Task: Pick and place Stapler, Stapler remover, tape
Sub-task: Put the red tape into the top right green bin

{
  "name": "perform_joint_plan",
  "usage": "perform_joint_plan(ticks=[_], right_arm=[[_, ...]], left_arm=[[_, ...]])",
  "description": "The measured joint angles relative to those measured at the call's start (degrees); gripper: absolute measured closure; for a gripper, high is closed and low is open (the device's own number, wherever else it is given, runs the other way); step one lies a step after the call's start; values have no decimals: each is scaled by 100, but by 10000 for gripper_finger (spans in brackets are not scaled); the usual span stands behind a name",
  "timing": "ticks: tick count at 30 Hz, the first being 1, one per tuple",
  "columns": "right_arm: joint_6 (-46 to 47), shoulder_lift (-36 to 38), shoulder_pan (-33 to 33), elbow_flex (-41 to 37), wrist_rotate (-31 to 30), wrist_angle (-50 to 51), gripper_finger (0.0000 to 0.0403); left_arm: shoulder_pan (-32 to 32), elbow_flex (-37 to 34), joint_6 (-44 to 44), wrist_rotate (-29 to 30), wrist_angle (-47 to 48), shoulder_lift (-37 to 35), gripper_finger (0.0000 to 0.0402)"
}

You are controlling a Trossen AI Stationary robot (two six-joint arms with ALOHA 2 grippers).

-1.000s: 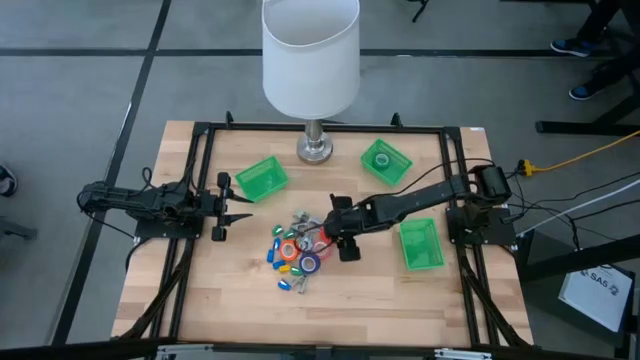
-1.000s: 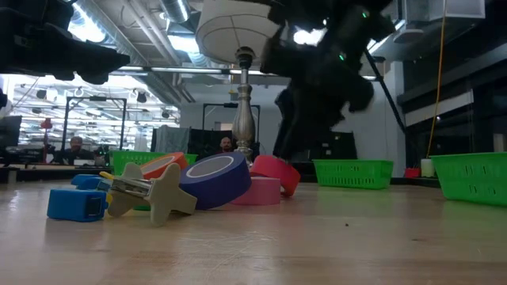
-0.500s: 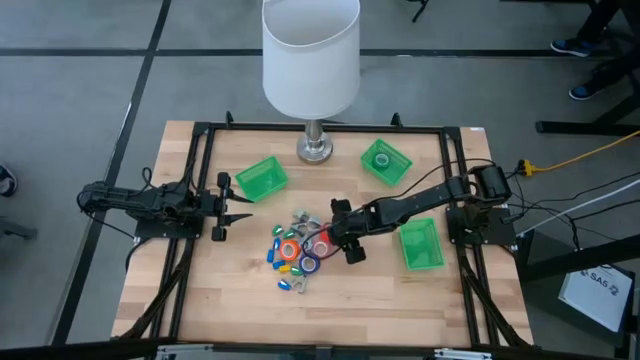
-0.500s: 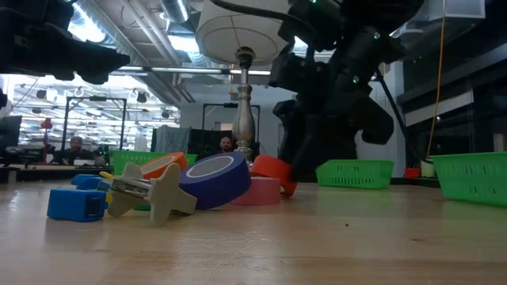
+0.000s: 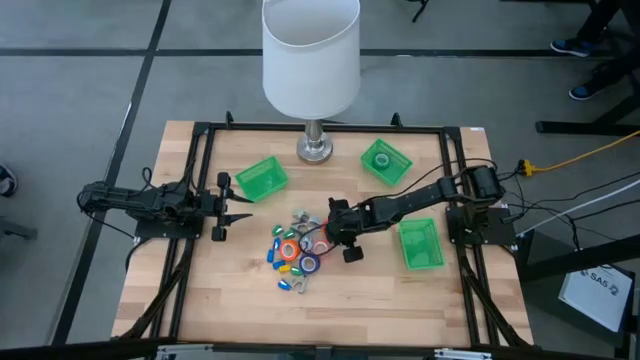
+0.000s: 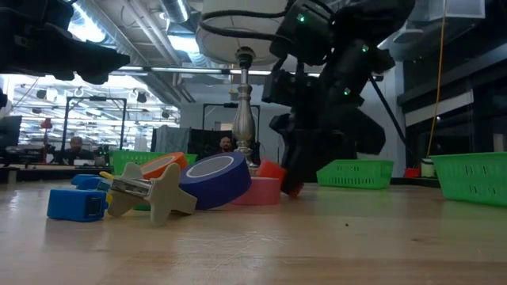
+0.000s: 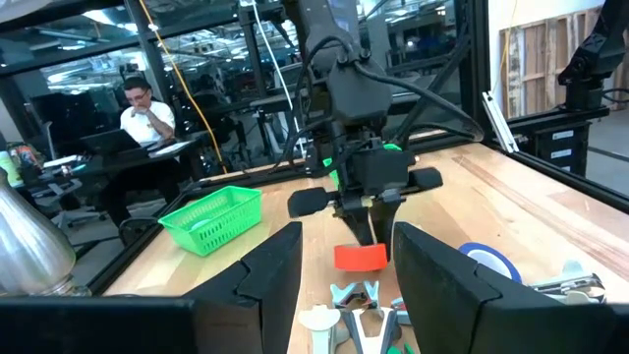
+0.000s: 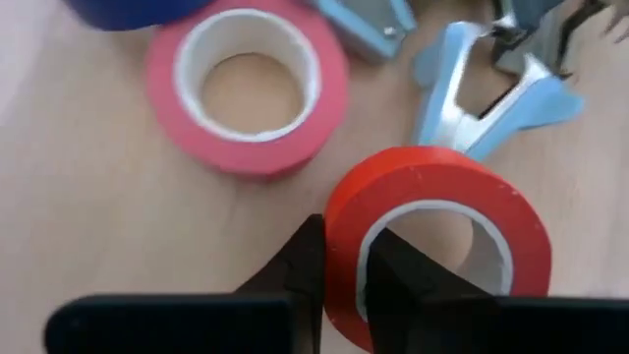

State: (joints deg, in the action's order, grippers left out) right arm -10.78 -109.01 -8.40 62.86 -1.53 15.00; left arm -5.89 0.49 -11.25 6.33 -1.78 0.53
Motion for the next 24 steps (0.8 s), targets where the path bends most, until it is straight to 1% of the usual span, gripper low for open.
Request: perform_joint_plan(ticks=[4, 6, 10, 13, 15, 18, 21, 24], right_arm=[[1, 252, 48, 366, 13, 766, 357], [1, 393, 144, 467, 122, 1129, 357], [0, 898, 453, 552, 574, 1279, 357], [-9, 1272, 736, 549, 623, 1629, 357], [0, 1548, 936, 548, 538, 1785, 357], [1, 1932, 1245, 552, 198, 2076, 357], [2, 2166, 1621, 550, -72, 2251, 357], [11, 2224, 2114, 555, -133, 2322, 357]], left_arm=[[0, -1, 0, 1, 0, -1, 245], [0, -2, 2, 1, 0, -1, 245], [0, -2, 0, 1, 0, -1, 245], [0, -2, 0, 1, 0, -1, 245], [0, 0, 0, -1, 0, -1, 245], [-1, -1, 1, -1, 0, -1, 245], [-2, -2, 0, 1, 0, -1, 245], [-1, -1, 0, 1, 0, -1, 245]])
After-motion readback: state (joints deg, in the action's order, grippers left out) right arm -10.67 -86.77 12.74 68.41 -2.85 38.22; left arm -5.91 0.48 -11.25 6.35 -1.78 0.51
